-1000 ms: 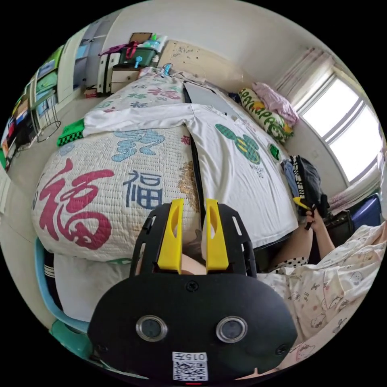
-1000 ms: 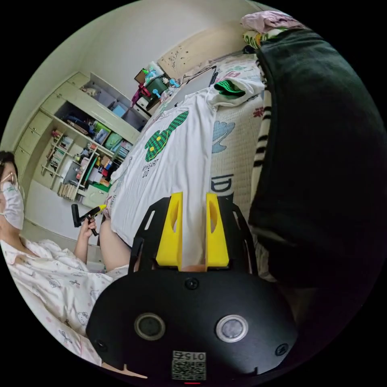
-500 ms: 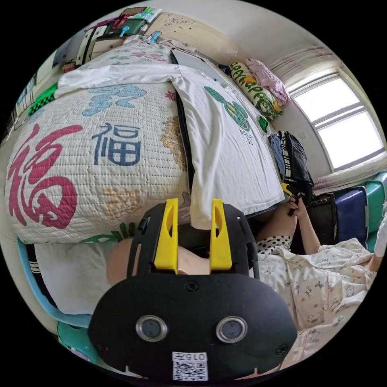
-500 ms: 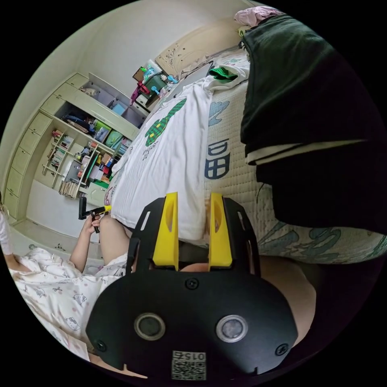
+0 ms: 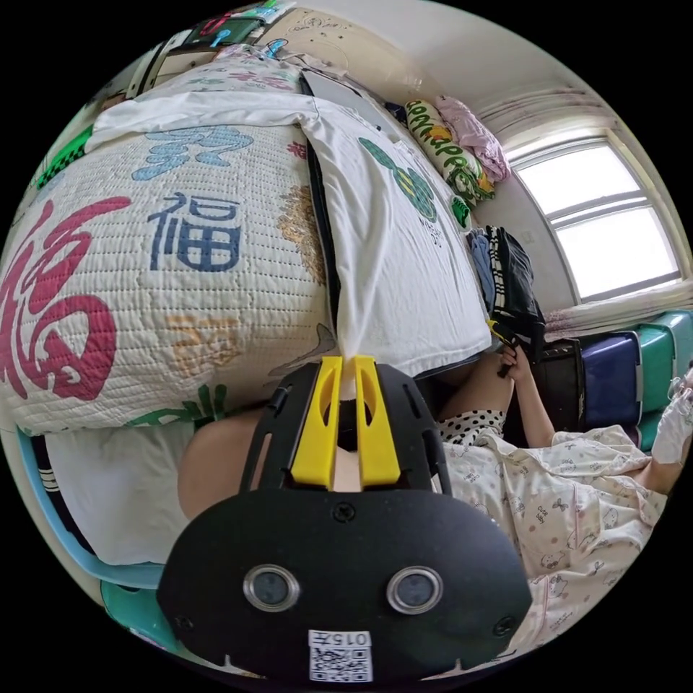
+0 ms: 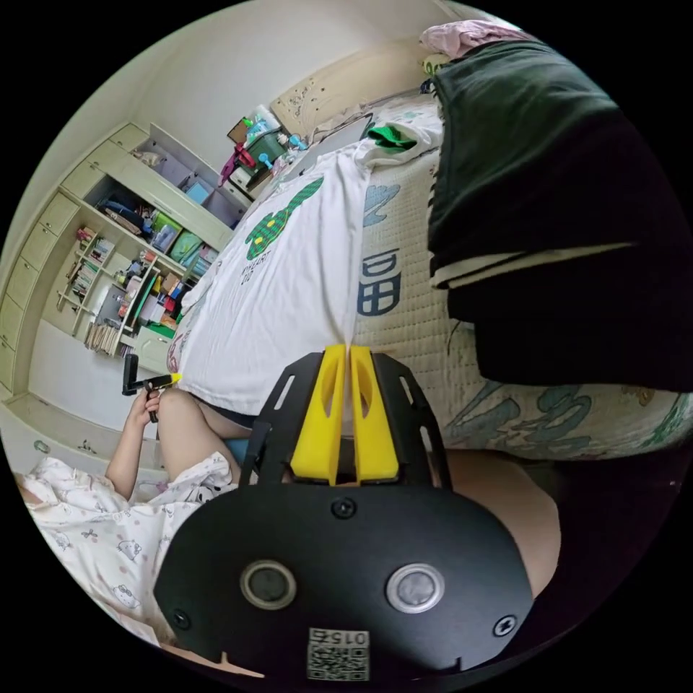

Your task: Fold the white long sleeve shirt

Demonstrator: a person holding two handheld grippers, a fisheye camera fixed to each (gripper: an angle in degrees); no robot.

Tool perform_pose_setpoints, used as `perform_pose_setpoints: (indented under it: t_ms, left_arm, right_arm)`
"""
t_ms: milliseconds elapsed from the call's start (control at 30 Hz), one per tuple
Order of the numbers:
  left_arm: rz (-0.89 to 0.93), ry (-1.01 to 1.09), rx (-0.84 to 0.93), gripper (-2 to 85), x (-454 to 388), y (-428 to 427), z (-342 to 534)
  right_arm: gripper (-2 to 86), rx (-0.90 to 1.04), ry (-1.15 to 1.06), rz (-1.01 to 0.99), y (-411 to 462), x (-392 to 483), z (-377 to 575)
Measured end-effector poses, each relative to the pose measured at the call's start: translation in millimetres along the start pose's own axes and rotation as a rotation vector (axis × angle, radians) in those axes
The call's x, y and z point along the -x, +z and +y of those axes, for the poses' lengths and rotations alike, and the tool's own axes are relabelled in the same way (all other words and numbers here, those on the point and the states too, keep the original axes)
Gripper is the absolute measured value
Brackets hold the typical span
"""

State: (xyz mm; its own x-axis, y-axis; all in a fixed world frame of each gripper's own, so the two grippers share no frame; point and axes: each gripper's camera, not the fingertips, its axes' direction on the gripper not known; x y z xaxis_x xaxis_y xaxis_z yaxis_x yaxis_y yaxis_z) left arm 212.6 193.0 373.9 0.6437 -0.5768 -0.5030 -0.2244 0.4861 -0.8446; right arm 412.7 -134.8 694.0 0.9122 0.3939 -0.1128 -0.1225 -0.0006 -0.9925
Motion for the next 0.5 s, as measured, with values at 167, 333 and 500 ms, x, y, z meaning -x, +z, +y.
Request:
perform_pose_setpoints:
  t_ms: [167, 333, 500]
  left_arm:
    - [-0.052, -0.018, -0.026, -0.1, -17.0, 2.9, 19.9]
    - [-0.125, -0.016, 0.044, -0.2, -42.6, 22.7, 7.4]
    - [-0.121, -0.020, 0.070, 0.1, -60.6, 28.5, 1.4]
  right_arm:
    - [-0.1, 0.016, 0.015, 0.067, 12.8, 6.2, -12.0]
    - [-0.2, 0.089, 0.018, 0.131, 65.9, 15.3, -34.1]
    - [-0.2, 0.093, 0.027, 0.133, 98.4, 17.4, -45.4]
